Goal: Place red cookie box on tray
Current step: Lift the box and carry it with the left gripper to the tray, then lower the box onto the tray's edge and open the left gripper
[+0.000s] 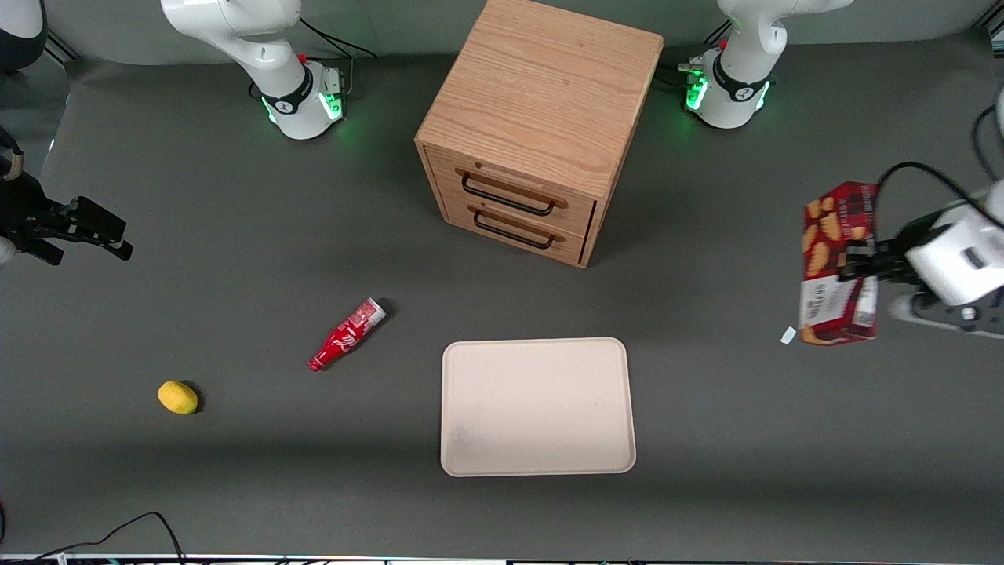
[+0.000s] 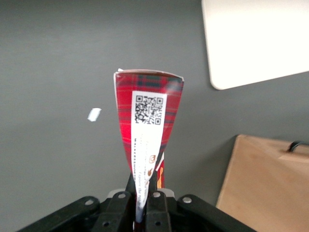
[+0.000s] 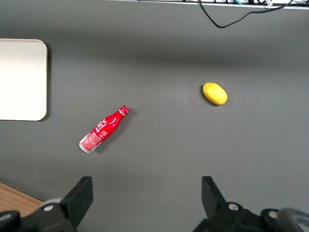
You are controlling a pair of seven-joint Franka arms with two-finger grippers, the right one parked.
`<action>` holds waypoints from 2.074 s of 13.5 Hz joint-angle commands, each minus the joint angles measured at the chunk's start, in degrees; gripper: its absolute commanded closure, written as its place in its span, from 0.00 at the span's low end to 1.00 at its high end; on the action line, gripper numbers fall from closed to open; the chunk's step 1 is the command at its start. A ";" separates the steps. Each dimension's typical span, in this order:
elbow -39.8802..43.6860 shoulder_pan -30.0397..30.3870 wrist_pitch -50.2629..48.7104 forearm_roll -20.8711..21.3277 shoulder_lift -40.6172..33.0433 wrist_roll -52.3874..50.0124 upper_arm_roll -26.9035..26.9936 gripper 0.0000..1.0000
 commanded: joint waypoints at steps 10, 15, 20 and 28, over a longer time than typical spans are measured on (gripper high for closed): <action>26.58 -18.84 23.92 2.50 33.00 -23.28 0.60 1.00; 26.58 -20.07 30.26 2.76 38.72 -23.28 1.92 1.00; 26.40 -21.13 34.22 6.79 42.33 -23.11 2.71 1.00; 25.43 -21.04 38.09 7.77 44.97 -22.67 2.71 0.85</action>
